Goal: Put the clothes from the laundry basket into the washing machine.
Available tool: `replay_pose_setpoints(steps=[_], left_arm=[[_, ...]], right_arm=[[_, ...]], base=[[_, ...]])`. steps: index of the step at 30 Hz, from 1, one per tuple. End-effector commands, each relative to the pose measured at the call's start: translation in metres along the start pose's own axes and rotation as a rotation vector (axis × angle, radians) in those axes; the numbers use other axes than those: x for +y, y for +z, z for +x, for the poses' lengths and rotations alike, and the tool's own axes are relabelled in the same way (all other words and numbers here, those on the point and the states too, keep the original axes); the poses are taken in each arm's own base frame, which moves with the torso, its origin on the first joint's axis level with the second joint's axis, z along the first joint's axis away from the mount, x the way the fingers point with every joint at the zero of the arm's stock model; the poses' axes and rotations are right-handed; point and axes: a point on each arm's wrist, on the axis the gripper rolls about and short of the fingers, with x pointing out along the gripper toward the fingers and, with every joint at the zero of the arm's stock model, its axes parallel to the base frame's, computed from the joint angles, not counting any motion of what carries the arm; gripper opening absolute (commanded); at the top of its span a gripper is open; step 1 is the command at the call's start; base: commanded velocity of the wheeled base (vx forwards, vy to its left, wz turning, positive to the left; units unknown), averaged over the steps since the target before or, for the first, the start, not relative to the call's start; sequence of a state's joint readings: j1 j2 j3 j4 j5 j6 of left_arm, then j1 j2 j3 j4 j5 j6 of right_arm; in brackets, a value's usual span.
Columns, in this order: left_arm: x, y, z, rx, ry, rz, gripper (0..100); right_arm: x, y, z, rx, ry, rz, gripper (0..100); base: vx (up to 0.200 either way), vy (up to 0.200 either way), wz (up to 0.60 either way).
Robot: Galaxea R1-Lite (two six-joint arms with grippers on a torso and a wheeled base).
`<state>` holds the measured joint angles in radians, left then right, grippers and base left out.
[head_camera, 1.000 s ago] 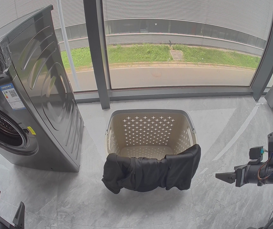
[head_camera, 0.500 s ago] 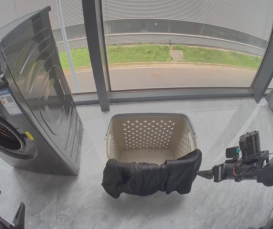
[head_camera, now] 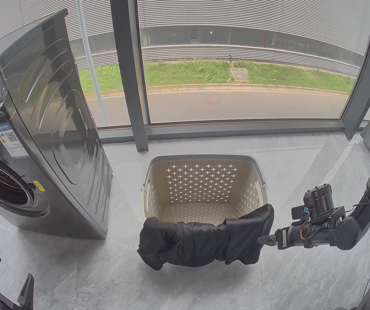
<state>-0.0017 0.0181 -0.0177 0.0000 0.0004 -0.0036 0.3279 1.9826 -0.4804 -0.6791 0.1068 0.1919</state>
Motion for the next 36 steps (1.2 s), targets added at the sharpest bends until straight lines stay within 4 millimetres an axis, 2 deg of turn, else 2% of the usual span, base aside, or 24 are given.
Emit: replay_pose_setpoints(steps=[1, 13, 25, 26, 36], left_arm=[[0.0, -0.005, 0.0, 0.0, 0.0, 0.001, 100], [0.0, -0.005, 0.0, 0.0, 0.0, 0.001, 100], [0.0, -0.005, 0.0, 0.001, 0.0, 0.001, 100], [0.0, -0.005, 0.0, 0.0, 0.0, 0.001, 100], [0.0, -0.005, 0.0, 0.001, 0.0, 0.001, 100]], right_arm=[[-0.002, -0.002, 0.02, 0.022, -0.002, -0.001, 100], [-0.007, 0.001, 0.064, 0.018, -0.001, -0.003, 100], [-0.004, 0.014, 0.08, -0.038, 0.008, -0.003, 100], [-0.004, 0.014, 0.08, -0.039, 0.007, -0.003, 0], [-0.003, 0.016, 0.079, -0.045, 0.009, 0.0, 0]], base=[[0.0, 0.0, 0.0], [0.0, 0.0, 0.0], [0.0, 0.0, 0.0], [0.0, 0.0, 0.0], [0.0, 0.0, 0.0]])
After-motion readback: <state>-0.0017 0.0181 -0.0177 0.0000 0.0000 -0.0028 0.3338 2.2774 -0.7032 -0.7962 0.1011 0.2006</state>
